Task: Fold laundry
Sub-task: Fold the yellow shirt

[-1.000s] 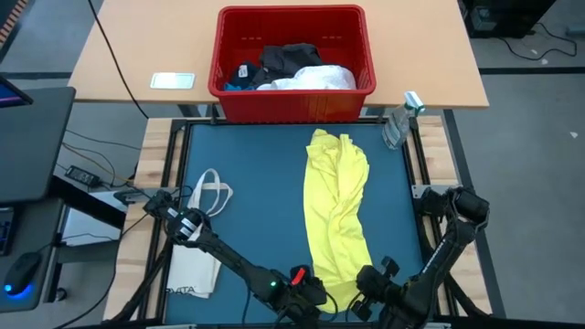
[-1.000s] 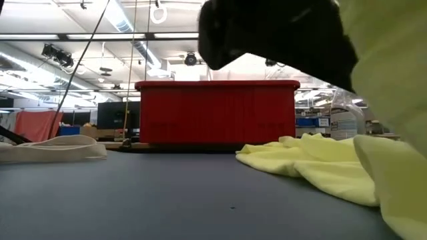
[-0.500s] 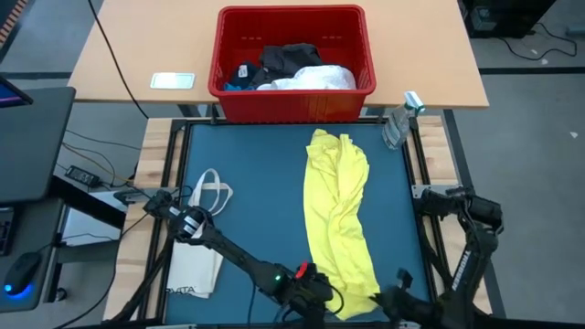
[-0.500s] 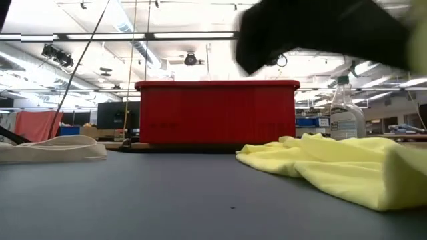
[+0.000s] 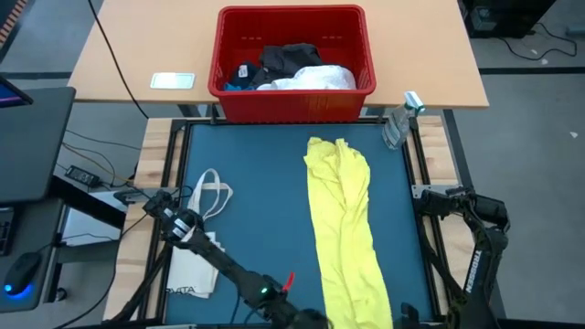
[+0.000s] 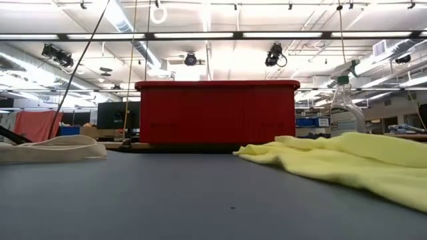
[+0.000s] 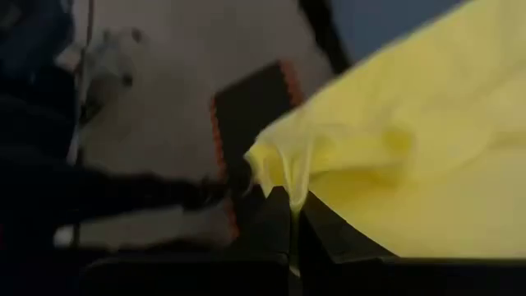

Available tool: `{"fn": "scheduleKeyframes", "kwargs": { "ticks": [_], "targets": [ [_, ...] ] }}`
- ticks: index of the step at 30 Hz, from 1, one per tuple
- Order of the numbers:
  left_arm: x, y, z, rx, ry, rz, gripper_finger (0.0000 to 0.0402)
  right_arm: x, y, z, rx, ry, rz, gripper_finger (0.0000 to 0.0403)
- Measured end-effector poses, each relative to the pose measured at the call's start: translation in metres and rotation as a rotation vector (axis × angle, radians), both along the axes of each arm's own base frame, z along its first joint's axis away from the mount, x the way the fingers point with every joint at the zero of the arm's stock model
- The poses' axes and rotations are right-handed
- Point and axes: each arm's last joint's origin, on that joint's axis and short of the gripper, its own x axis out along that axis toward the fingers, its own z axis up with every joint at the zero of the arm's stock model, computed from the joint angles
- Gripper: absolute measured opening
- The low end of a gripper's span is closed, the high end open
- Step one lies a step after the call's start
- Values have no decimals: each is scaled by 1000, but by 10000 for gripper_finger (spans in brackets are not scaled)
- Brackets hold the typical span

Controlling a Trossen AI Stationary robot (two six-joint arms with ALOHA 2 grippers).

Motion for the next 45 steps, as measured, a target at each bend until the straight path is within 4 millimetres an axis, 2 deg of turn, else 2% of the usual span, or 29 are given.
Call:
{"fn": "scheduleKeyframes", "kwargs": {
  "ticks": [5,11,15,18,21,24,28,31,35,40,43,45],
  "targets": [
    [-2,1,-4,51,42,115,17,5,-1,0,43,36,-22,10],
    [3,8,-3,41,63,156,22,8,14,10,201,-27,32,10],
    [1,13,-1,55,100,172,22,5,7,6,176,-64,-121,10],
    [-2,22,6,89,142,192,22,7,-9,-1,110,-43,-265,10],
    [-6,35,17,142,164,200,22,14,-31,-7,29,12,-437,10],
    [-11,54,35,225,149,179,23,25,-56,-3,-84,63,-520,10],
    [-14,91,58,355,124,154,23,43,-99,13,-262,128,-610,10],
    [-14,124,70,442,121,139,23,50,-136,14,-351,165,-670,10],
    [-12,170,83,543,121,126,23,53,-186,-6,-357,206,-725,10],
    [-4,228,82,634,164,141,23,50,-251,-37,-262,213,-786,13],
    [1,261,81,629,191,157,23,42,-287,-51,-220,256,-829,37],
    [3,278,81,616,198,160,23,36,-303,-56,-200,259,-827,57]
  ]
}}
